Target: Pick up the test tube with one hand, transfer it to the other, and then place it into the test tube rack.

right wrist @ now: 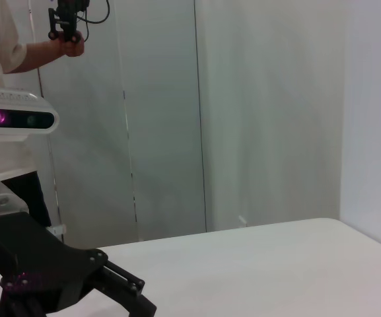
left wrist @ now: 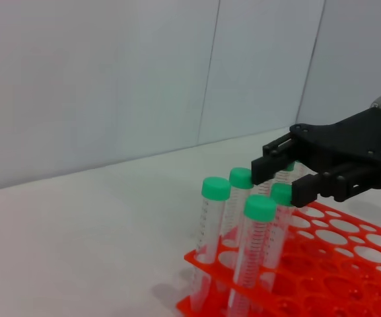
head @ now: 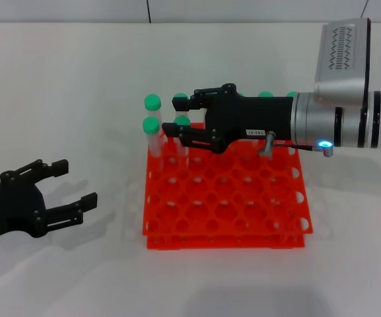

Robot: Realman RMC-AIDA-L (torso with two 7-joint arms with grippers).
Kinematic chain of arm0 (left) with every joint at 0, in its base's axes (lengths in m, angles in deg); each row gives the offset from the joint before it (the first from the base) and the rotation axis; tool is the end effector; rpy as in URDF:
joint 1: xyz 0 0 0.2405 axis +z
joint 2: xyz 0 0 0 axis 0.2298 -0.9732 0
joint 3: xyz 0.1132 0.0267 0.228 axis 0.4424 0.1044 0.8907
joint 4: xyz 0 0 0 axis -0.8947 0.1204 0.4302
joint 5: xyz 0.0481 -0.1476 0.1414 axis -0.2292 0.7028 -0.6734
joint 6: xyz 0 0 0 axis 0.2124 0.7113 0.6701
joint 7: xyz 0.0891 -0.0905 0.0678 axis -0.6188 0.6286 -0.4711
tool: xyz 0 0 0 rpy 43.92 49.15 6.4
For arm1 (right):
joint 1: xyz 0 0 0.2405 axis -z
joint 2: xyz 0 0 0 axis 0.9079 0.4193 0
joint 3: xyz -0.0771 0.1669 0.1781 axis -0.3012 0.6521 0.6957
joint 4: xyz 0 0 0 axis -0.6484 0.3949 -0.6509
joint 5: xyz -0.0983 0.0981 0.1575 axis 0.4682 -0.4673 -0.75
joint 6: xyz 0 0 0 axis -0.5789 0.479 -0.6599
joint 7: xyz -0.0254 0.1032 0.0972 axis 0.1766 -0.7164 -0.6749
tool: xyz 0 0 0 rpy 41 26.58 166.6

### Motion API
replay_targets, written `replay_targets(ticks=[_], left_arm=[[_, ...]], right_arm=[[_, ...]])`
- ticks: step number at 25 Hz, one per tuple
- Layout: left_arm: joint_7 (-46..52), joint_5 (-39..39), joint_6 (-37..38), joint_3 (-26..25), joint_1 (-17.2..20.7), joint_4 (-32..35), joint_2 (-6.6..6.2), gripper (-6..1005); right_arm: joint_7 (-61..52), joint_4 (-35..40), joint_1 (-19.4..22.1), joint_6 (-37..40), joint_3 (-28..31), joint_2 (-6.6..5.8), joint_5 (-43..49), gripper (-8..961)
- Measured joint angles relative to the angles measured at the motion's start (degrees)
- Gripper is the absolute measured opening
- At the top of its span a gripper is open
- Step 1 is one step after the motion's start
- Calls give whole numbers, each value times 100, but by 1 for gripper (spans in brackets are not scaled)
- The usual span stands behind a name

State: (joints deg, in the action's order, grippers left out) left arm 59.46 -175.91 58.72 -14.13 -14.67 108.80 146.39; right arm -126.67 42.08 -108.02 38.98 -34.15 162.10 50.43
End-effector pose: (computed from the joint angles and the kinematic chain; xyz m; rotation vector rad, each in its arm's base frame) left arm -0.3233 0.2368 0.0311 -2.4953 -0.6694 -0.6060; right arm 0.1506 0.3723 -0.0883 -2.7942 0.1854 0.7759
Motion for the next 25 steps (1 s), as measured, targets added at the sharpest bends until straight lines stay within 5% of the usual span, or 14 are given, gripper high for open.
replay_targets(ticks=[4, 9, 12, 20, 25], left_arm=[[-18, 7, -8, 0, -9, -25, 0, 886], [-30, 41, -1, -4, 4, -30, -2, 886], [-30, 30, 58, -106, 2, -30, -6, 886], [40, 21, 211, -149, -158, -32, -20, 886], [515, -178, 357, -152, -465, -93, -132, 886]], right_arm=[[0, 0, -3, 17, 14, 0, -2, 491], [-43, 192, 103, 325, 53, -67, -3, 602], [-54, 457, 357, 796, 246, -176, 113, 632], [-452, 498, 863, 2136, 1772, -711, 1729, 665], [-461, 251, 1072, 2414, 2512, -892, 2673, 685]])
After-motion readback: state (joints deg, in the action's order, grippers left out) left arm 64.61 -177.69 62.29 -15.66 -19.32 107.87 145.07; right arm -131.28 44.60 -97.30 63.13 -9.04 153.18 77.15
